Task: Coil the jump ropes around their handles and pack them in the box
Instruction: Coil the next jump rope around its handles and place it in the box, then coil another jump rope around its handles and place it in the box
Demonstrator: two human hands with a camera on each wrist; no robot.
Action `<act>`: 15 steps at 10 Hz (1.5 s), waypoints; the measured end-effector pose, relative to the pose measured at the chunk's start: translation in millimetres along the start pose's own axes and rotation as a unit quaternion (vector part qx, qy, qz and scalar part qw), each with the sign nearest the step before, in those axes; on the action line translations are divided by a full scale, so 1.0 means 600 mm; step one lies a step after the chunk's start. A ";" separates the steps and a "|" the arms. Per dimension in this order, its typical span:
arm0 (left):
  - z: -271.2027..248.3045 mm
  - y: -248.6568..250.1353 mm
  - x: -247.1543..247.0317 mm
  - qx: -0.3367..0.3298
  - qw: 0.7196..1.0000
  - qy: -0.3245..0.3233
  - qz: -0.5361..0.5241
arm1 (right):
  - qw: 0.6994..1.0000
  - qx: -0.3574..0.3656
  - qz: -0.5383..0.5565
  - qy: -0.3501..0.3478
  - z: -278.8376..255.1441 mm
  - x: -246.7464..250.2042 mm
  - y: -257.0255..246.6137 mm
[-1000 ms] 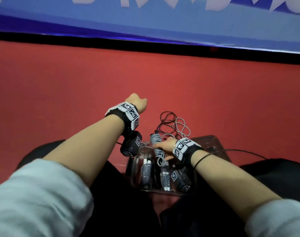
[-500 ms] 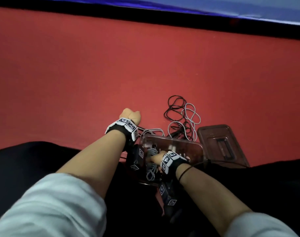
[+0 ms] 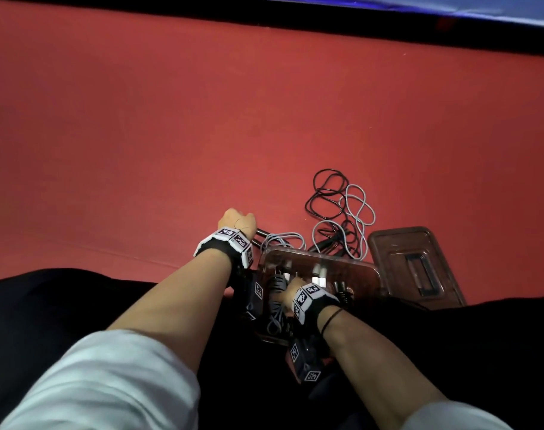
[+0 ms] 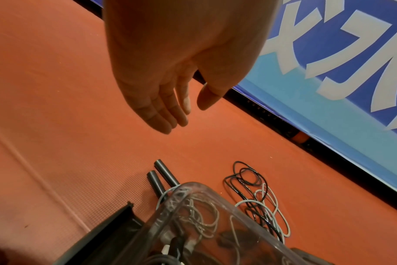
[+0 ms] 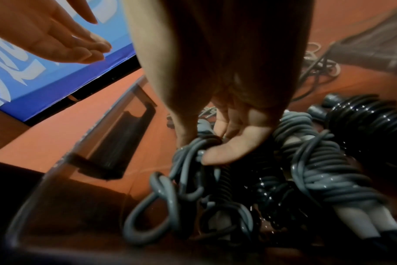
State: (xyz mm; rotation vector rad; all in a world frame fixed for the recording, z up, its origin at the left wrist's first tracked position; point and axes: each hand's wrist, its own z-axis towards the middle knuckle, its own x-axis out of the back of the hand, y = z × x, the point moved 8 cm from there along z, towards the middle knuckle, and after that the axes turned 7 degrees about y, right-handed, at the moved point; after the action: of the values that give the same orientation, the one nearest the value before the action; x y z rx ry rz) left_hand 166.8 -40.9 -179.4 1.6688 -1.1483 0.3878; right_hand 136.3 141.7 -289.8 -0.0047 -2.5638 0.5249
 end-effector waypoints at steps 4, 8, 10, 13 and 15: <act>0.004 -0.014 0.005 0.012 1.000 0.005 -0.014 | 1.000 0.006 -0.016 -0.003 0.013 0.053 -0.008; 0.038 -0.018 -0.039 0.016 0.999 -0.010 -0.039 | 0.977 -0.018 0.201 0.075 0.032 0.211 -0.046; 0.098 -0.042 -0.090 0.058 0.995 -0.056 -0.053 | 0.959 -0.035 0.270 0.080 0.089 0.231 -0.042; 0.185 -0.068 -0.180 -0.001 0.983 -0.146 0.109 | 0.951 -0.104 0.290 -0.026 0.190 0.189 -0.054; 0.218 -0.065 -0.236 -0.176 0.895 -0.191 0.363 | 0.954 -0.102 0.278 -0.041 0.239 0.161 -0.061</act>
State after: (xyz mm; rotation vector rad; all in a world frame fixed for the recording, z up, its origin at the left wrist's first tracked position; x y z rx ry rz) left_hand 94.7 -83.4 -357.2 0.9682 -2.0076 0.2849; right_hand -14.3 65.5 -342.1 -0.8123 -2.6734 0.4591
